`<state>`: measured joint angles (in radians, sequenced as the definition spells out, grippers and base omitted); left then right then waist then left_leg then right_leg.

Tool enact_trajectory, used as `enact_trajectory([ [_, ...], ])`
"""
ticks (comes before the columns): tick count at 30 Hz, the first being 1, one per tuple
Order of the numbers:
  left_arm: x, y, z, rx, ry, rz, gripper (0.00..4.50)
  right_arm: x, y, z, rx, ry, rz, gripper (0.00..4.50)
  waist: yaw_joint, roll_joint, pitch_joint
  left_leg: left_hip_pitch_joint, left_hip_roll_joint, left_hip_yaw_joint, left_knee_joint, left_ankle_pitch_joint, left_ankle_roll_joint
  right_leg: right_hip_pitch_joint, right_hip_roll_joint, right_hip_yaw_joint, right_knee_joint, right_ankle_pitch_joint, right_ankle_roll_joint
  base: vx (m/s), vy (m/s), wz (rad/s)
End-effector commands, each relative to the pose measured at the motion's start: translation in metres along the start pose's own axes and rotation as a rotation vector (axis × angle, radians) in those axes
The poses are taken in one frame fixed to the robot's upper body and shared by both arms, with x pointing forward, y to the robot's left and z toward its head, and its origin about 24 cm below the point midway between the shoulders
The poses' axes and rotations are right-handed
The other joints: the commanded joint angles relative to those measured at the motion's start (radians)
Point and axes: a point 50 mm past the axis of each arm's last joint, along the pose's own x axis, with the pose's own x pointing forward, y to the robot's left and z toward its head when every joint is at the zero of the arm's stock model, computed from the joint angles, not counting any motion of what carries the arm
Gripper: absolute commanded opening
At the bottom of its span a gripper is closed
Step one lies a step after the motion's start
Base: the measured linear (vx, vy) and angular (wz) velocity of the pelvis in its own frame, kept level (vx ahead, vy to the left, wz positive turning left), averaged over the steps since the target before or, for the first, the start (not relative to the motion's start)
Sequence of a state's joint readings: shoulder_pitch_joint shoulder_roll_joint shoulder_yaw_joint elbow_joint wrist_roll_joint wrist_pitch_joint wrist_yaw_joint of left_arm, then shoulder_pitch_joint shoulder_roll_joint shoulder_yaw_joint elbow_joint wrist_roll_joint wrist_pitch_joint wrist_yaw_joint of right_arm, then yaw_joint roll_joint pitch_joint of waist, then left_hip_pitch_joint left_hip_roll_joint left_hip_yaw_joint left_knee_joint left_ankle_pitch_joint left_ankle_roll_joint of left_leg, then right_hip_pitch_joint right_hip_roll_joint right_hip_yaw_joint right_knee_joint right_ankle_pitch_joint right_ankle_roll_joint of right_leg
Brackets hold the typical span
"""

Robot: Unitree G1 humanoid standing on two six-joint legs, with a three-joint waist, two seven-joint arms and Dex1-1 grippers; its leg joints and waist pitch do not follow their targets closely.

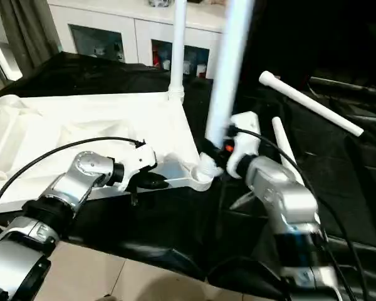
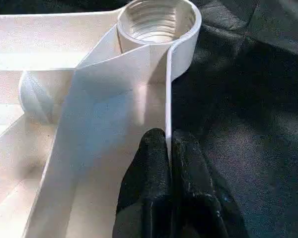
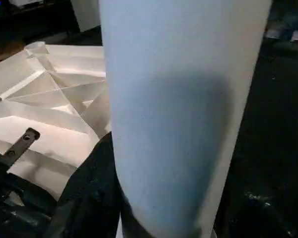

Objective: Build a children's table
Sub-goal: Insert table leg to table base

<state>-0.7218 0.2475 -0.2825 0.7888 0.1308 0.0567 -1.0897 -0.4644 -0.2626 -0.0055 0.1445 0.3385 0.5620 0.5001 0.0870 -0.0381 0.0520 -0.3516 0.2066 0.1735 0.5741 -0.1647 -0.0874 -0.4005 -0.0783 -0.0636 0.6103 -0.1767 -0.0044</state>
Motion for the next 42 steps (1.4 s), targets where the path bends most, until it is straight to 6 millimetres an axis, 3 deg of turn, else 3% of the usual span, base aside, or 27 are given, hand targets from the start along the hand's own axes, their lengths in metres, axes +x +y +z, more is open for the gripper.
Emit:
enact_trajectory([
  [1,0.006,-0.007,-0.007,-0.114,-0.085,-0.016,0.0,0.006,-0.004,0.001,-0.022,-0.014,-0.006,1.91,-0.002,-0.018,-0.059,-0.002,0.014,0.0,-0.062,-0.231,0.007,0.04,-0.064,0.04,-0.092,-0.396,-0.12,0.0,0.0,0.0],
  [3,0.006,-0.008,-0.007,-0.114,-0.082,-0.018,0.0,0.009,-0.004,-0.001,-0.019,-0.012,-0.002,1.91,-0.001,-0.016,-0.06,0.0,0.014,0.001,-0.061,-0.232,0.007,0.039,-0.064,0.041,-0.093,-0.394,-0.12,0.0,0.0,0.0],
  [8,0.006,-0.012,-0.014,-0.081,-0.009,-0.047,0.0,0.017,-0.003,-0.012,-0.02,0.018,0.019,1.91,-0.001,-0.015,-0.063,-0.004,0.017,0.002,-0.061,-0.203,0.017,0.045,-0.062,0.041,-0.079,-0.285,-0.158,0.0,0.0,0.0],
  [18,0.001,-0.008,-0.017,-0.075,0.034,-0.033,0.0,0.023,-0.004,-0.024,-0.018,0.055,0.032,1.91,-0.008,-0.02,-0.058,0.001,0.017,-0.001,-0.065,-0.259,0.007,0.039,-0.063,0.04,-0.094,-0.411,-0.122,0.0,0.0,0.0],
  [32,-0.004,-0.003,-0.022,-0.07,0.169,-0.064,0.0,0.017,-0.005,-0.026,-0.02,0.08,0.064,1.91,-0.009,-0.025,-0.06,0.001,0.018,-0.002,-0.068,-0.277,0.0,0.038,-0.061,0.042,-0.091,-0.372,-0.138,0.0,0.0,0.0],
  [38,-0.004,-0.002,-0.019,-0.059,0.164,-0.065,0.0,0.015,-0.006,-0.023,-0.003,0.055,0.055,1.91,-0.007,-0.025,-0.061,0.0,0.02,-0.001,-0.068,-0.265,-0.001,0.04,-0.061,0.043,-0.086,-0.323,-0.155,0.0,0.0,0.0],
  [42,-0.004,-0.002,-0.017,-0.054,0.149,-0.064,0.0,0.017,-0.006,-0.028,0.034,0.038,0.046,1.91,-0.008,-0.024,-0.06,0.001,0.02,-0.002,-0.069,-0.285,-0.004,0.039,-0.062,0.042,-0.089,-0.344,-0.156,0.0,0.0,0.0],
])
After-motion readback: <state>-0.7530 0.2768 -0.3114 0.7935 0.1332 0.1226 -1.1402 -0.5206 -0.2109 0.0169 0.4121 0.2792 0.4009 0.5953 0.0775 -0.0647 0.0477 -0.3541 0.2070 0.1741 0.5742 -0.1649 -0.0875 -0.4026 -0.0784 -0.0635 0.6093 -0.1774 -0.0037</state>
